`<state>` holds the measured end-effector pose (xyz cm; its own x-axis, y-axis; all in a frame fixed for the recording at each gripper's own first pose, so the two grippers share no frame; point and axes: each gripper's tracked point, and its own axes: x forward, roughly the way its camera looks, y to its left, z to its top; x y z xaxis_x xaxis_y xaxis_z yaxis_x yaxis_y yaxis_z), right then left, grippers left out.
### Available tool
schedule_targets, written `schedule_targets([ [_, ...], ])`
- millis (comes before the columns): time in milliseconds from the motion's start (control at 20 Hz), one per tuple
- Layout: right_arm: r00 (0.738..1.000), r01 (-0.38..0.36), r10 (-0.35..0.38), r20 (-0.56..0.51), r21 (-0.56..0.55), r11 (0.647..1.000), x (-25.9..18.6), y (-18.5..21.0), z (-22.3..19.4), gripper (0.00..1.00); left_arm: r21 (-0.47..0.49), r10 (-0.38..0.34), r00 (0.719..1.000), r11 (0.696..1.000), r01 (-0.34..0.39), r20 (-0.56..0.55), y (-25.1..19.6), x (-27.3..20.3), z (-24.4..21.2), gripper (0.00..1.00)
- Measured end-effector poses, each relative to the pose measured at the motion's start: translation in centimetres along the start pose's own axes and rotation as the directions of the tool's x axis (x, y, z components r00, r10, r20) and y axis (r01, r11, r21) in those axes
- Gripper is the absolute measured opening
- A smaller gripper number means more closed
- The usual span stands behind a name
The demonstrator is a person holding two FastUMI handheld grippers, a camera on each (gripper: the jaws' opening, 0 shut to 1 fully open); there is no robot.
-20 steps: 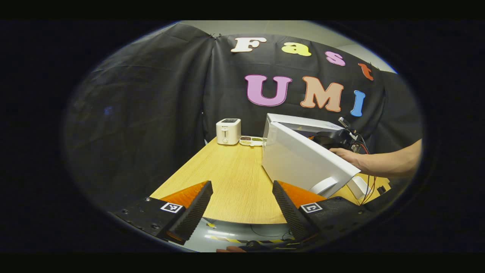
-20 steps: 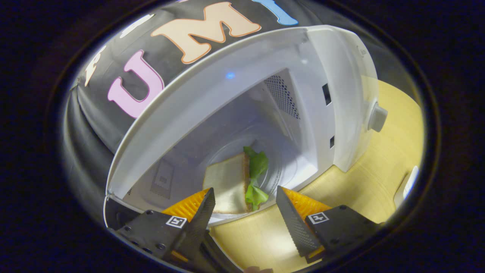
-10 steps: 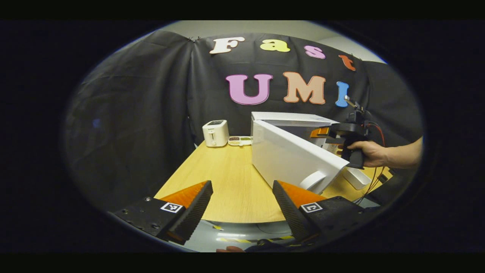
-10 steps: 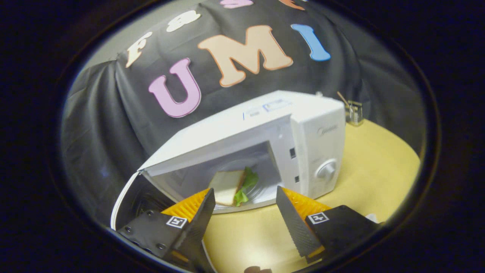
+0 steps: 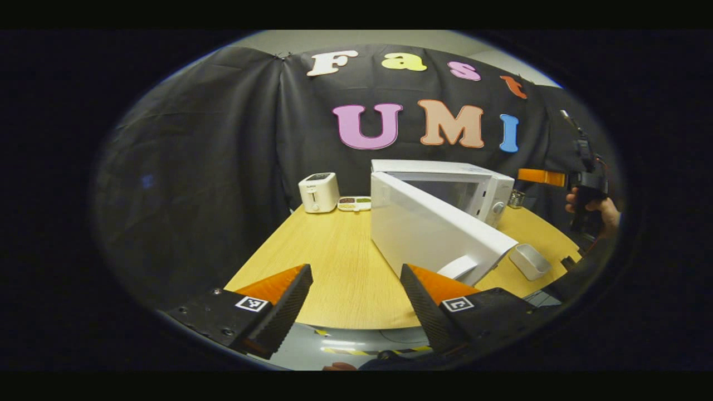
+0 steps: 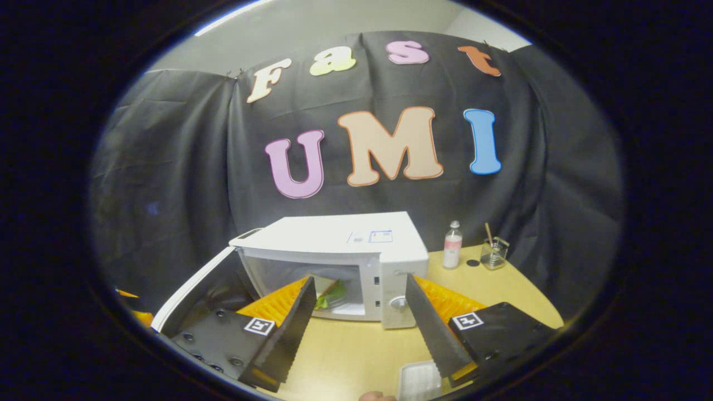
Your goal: Open the microwave oven with the left hand, put the food in, and close the microwave oven.
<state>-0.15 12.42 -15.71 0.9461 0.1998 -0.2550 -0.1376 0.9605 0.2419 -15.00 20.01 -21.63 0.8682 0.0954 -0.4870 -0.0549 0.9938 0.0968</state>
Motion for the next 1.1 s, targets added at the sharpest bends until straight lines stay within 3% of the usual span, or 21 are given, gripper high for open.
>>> schedule_targets([
  [200, 0.999, 0.015, -0.013, 0.044, -0.051, 0.999, -1.7, -2.3, 1.9, 0.89, -0.008, 0.016, 0.999, 1.0, -0.017, -0.045, -1.4, 0.0, -1.3, 0.95],
  [350, 0.999, 0.025, -0.023, 0.048, -0.057, 0.998, -2.2, -3.5, 2.3, 0.9, 0.037, 0.089, 0.992, 0.996, -0.086, -0.094, -1.1, 0.8, -2.5, 0.02],
  [400, 0.998, 0.028, -0.025, 0.054, -0.06, 0.998, -2.4, -3.9, 2.6, 0.9, 0.06, 0.078, 0.993, 0.996, -0.073, -0.093, -1.8, 1.0, -2.5, 0.03],
  [450, 0.997, 0.031, -0.026, 0.066, -0.072, 0.997, -2.5, -4.2, 3.0, 0.99, 0.085, 0.062, 0.994, 0.995, -0.054, -0.087, -2.8, 0.9, -2.4, 0.01],
  [500, 0.997, 0.034, -0.027, 0.078, -0.083, 0.996, -2.7, -4.5, 3.4, 0.89, 0.11, 0.042, 0.995, 0.993, -0.032, -0.09, -3.8, 1.1, -2.4, 0.01],
  [600, 0.995, 0.033, -0.022, 0.102, -0.103, 0.994, -3.2, -4.6, 4.3, 0.89, 0.133, 0.017, 0.995, 0.991, -0.004, -0.098, -5.1, 1.6, -2.6, 0.01],
  [800, 0.986, 0.042, -0.018, 0.167, -0.142, 0.989, -4.1, -5.2, 6.6, 0.9, 0.12, 0.014, 0.994, 0.993, -0.001, -0.108, -6.5, 2.1, -2.6, 0.01],
  [1100, 0.981, 0.051, -0.025, 0.194, -0.132, 0.99, -4.9, -6.3, 8.0, 1.0, 0.136, 0.003, 0.994, 0.991, 0.012, -0.105, -8.7, 2.9, -1.7, 0.01],
])
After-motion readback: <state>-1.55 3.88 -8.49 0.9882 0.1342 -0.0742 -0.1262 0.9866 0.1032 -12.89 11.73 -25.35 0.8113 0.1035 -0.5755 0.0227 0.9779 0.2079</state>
